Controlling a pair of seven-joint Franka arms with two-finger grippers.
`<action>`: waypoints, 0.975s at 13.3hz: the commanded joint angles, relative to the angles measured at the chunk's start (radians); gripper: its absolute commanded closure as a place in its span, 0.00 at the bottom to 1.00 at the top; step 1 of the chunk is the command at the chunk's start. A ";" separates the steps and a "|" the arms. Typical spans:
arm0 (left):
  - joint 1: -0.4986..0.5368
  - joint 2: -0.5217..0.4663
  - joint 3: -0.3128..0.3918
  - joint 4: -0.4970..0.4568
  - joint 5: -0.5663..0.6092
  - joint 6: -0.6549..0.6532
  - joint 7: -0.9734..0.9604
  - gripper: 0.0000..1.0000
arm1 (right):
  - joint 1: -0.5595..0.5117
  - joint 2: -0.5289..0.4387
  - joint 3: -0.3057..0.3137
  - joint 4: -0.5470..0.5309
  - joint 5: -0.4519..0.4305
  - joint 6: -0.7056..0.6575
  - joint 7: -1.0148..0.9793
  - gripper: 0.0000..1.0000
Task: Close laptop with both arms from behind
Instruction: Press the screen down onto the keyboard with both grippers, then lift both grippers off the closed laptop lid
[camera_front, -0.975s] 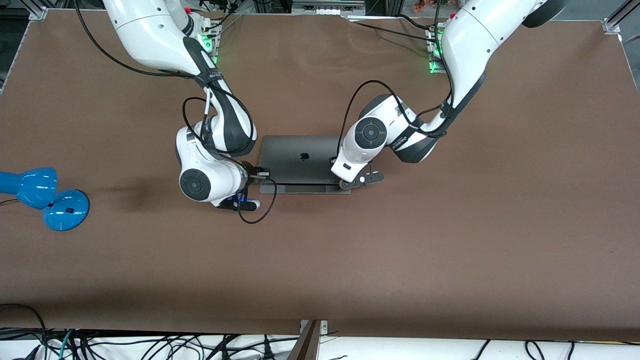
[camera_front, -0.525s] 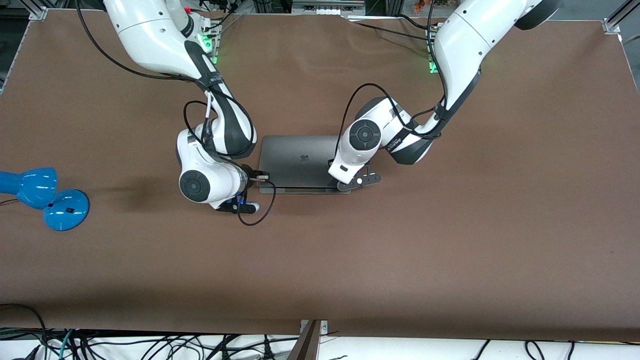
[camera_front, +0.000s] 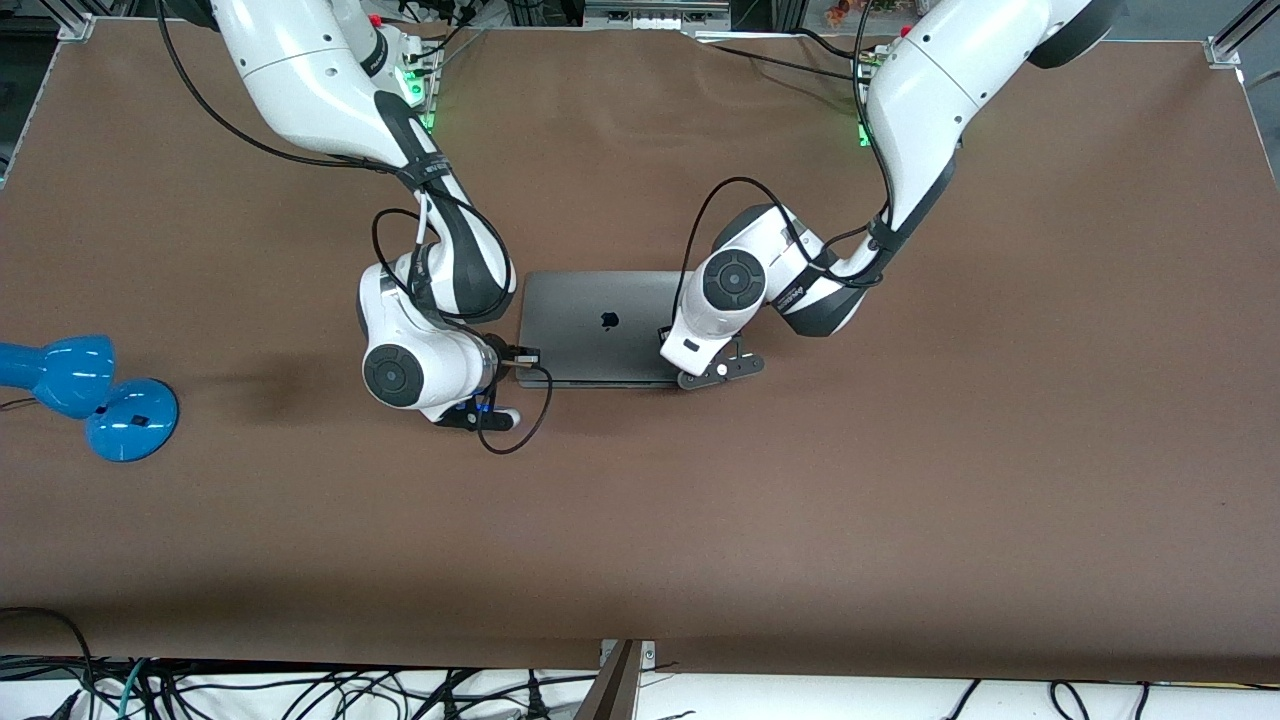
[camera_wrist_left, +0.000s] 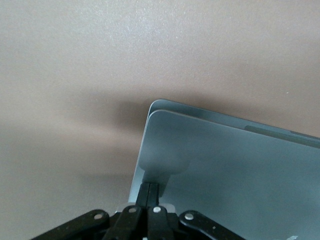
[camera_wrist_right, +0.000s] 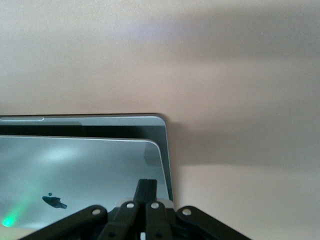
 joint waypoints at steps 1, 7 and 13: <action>-0.016 0.022 0.008 0.032 0.046 -0.002 -0.022 1.00 | 0.001 0.029 -0.003 0.021 -0.010 0.027 -0.018 1.00; -0.016 0.036 0.014 0.031 0.062 0.024 -0.024 1.00 | 0.003 0.045 -0.003 0.021 -0.008 0.053 -0.018 1.00; -0.016 0.041 0.017 0.031 0.062 0.025 -0.024 1.00 | 0.000 0.062 -0.003 0.021 -0.006 0.079 -0.030 1.00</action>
